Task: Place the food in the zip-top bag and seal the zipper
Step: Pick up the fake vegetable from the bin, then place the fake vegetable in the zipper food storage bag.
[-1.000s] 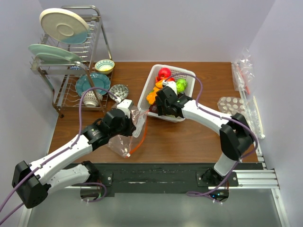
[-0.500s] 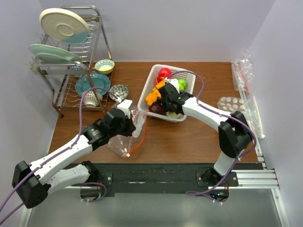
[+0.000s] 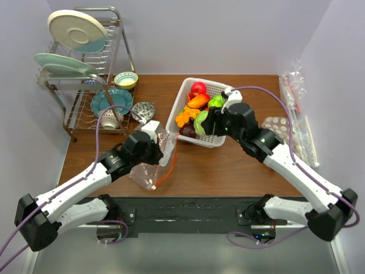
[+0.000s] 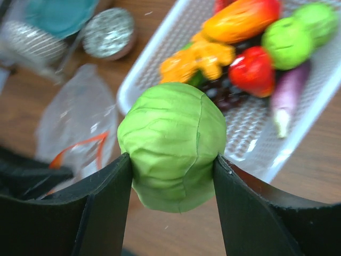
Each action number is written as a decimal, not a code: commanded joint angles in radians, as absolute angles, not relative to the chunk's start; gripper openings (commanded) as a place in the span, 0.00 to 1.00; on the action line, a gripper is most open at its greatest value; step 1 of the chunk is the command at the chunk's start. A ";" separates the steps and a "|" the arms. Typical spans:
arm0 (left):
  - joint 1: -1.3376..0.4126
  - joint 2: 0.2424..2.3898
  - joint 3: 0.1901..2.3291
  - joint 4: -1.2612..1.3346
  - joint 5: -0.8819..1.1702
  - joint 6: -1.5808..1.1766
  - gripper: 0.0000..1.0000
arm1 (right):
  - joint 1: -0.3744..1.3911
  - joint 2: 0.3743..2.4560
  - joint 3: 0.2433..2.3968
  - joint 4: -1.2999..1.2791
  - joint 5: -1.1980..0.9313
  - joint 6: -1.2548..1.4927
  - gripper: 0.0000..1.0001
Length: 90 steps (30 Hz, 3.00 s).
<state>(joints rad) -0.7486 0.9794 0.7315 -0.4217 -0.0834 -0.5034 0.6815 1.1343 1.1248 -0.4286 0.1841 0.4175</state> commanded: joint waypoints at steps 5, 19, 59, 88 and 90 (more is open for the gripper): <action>-0.752 0.992 0.793 -0.400 -0.081 -0.485 0.00 | 0.684 0.928 0.925 -0.177 -0.264 0.561 0.55; -0.752 1.012 0.827 -0.364 -0.006 -0.525 0.00 | 0.696 1.057 0.657 0.321 -0.522 0.888 0.51; -0.765 1.055 0.989 -0.367 0.176 -0.641 0.00 | 0.716 1.160 0.600 0.195 -0.218 0.844 0.53; -0.770 0.997 0.873 -0.328 0.120 -0.660 0.00 | 0.816 0.959 0.854 -0.333 -0.065 0.664 0.83; -0.770 0.985 0.856 -0.322 0.121 -0.661 0.00 | 0.816 0.924 0.854 -0.411 -0.035 0.641 0.81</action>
<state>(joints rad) -0.7670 1.0157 0.8803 -0.3462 0.1303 -0.6476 0.8116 0.9661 0.8223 -0.1856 -0.1238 0.7322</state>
